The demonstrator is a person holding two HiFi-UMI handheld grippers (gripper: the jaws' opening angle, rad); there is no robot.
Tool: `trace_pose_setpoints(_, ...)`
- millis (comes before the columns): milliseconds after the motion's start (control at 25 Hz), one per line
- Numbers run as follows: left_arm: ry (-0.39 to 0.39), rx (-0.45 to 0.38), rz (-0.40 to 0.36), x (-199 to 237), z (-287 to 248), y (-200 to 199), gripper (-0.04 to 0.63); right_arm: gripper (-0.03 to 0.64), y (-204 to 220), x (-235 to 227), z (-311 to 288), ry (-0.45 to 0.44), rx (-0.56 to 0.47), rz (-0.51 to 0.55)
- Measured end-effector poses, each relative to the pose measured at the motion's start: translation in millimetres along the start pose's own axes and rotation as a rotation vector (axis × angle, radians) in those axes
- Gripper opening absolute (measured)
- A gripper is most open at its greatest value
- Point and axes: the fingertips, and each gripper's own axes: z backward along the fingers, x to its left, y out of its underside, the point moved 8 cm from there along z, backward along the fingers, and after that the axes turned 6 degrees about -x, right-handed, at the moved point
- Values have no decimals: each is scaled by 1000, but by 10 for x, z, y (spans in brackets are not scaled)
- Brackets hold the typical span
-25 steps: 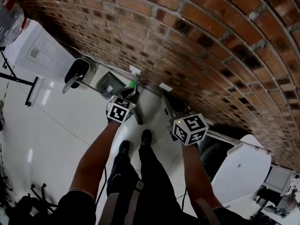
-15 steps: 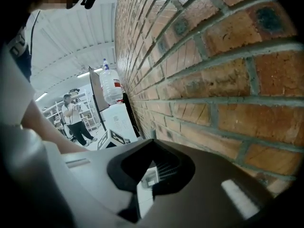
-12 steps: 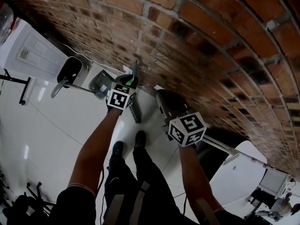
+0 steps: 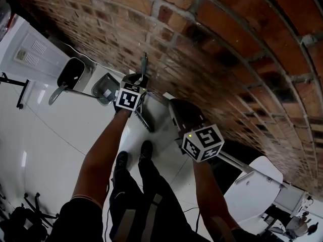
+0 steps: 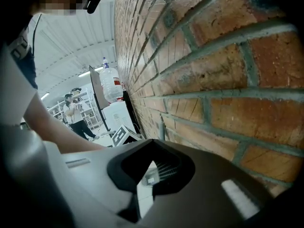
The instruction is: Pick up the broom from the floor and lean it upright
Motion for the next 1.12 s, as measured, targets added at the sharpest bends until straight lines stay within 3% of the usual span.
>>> trace_pose_setpoints(200, 2, -1, -39, 25, 89, -27, 175, 2, 4, 2, 15, 4, -1, -6)
trace_pose_setpoints(320, 16, -23, -21, 14, 268, -61, 189, 2, -46, 40, 15, 6, -8, -3)
trace_pose_setpoints(600, 69, -192, 77, -195, 1013, -452, 186, 2, -299, 277, 19, 15, -46, 25)
trace_pose_setpoints(720, 106, -239, 78, -361, 1334, -609, 179, 2, -419, 419, 100, 29, -70, 29)
trace_pose_setpoints(840, 132, -294, 54, -509, 1687, -735, 52, 2, -525, 603, 196, 37, -95, 37)
trace_pose_setpoints(920, 153, -318, 31, -613, 1918, -792, 13, 2, -576, 737, 285, 40, -106, 42)
trace_pose_setpoints(1120, 217, -375, -15, -790, 2432, -954, 0, 2, -688, 1032, 461, 37, -140, 71)
